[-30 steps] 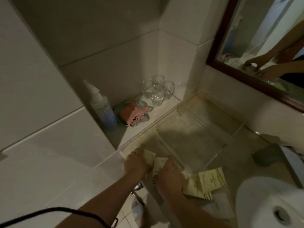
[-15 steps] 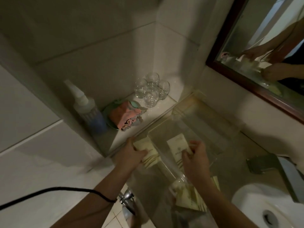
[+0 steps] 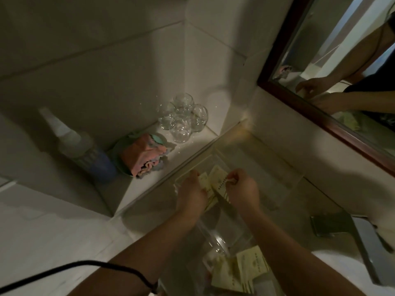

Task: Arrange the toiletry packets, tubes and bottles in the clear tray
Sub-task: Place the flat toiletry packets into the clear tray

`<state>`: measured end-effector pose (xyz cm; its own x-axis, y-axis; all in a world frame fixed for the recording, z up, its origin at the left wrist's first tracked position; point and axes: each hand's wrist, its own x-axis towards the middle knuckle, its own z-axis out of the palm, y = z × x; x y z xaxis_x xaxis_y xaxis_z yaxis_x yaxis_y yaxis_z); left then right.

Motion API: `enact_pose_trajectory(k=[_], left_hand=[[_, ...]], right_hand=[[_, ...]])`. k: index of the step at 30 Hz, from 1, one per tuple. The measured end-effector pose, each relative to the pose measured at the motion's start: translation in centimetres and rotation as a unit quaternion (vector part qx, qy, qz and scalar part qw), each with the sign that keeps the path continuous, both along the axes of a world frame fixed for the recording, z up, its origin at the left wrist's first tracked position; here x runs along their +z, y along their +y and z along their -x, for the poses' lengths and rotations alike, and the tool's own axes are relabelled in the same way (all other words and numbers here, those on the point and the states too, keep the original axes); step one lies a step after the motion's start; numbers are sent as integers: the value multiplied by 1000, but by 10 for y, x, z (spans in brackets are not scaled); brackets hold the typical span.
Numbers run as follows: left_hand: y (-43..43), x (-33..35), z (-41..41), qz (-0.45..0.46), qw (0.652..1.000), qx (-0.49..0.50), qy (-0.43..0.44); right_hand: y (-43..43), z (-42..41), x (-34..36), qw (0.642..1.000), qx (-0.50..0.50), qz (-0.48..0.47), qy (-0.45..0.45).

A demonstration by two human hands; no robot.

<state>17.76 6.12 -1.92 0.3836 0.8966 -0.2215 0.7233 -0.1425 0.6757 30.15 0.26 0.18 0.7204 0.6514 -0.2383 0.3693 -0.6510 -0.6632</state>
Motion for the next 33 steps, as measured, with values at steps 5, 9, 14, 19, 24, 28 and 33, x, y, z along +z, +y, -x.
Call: enact_pose_trajectory(k=[5, 9, 14, 19, 24, 28, 33], left_hand=[[-6, -5, 6, -156, 970, -72, 174], [-12, -7, 13, -186, 957, -107, 194], [-8, -22, 18, -139, 912, -340, 181], [-9, -26, 27, -131, 911, -334, 202], [-11, -27, 25, -141, 908, -330, 215], [-8, -28, 24, -153, 907, -325, 221], [-9, -30, 24, -158, 910, -320, 210]], right_hand=[[5, 4, -12, 993, 96, 52, -54], [-10, 7, -18, 947, 197, 90, -237], [-22, 0, -30, 919, 292, 138, -224], [-29, 1, -37, 898, 343, 194, -195], [-19, 2, -42, 895, 347, 183, -211], [-8, 3, -40, 893, 347, 181, -221], [-2, 3, -35, 888, 348, 190, -232]])
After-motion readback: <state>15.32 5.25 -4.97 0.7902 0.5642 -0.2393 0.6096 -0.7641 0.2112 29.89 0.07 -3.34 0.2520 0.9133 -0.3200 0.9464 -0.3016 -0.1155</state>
